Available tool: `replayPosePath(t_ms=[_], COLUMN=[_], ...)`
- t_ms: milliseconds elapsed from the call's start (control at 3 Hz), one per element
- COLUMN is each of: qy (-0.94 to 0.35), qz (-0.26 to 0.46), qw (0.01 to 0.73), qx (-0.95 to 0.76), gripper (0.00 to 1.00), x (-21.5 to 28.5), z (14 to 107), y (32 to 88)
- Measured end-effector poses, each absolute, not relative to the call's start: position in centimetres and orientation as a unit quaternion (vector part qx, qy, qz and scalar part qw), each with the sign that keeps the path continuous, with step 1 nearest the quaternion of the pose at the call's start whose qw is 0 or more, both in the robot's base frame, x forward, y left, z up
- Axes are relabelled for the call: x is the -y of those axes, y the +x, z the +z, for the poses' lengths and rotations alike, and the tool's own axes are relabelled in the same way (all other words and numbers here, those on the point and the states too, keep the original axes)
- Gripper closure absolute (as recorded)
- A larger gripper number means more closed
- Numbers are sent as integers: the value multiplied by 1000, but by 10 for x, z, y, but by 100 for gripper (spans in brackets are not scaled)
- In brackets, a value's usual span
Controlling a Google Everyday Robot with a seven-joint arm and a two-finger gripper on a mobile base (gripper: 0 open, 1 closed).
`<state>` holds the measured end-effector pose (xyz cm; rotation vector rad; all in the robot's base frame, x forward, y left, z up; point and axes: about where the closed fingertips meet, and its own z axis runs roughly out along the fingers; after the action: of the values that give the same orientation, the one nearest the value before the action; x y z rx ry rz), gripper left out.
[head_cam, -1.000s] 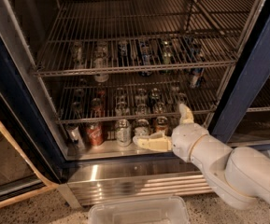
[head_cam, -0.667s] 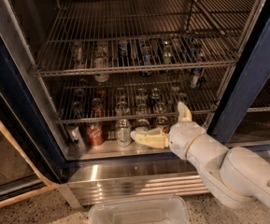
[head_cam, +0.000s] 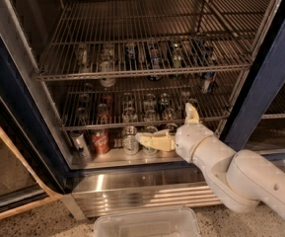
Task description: Pick green can from middle shelf of fridge
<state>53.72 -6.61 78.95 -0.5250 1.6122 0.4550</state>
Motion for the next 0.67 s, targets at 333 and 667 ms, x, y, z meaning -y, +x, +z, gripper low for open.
replayPosePath(t_ms=[333, 667], qy=[-228, -229], qz=[189, 178], qw=[652, 663], qx=[-698, -690], gripper=[0, 0], x=[68, 75], z=[795, 804], y=[554, 574])
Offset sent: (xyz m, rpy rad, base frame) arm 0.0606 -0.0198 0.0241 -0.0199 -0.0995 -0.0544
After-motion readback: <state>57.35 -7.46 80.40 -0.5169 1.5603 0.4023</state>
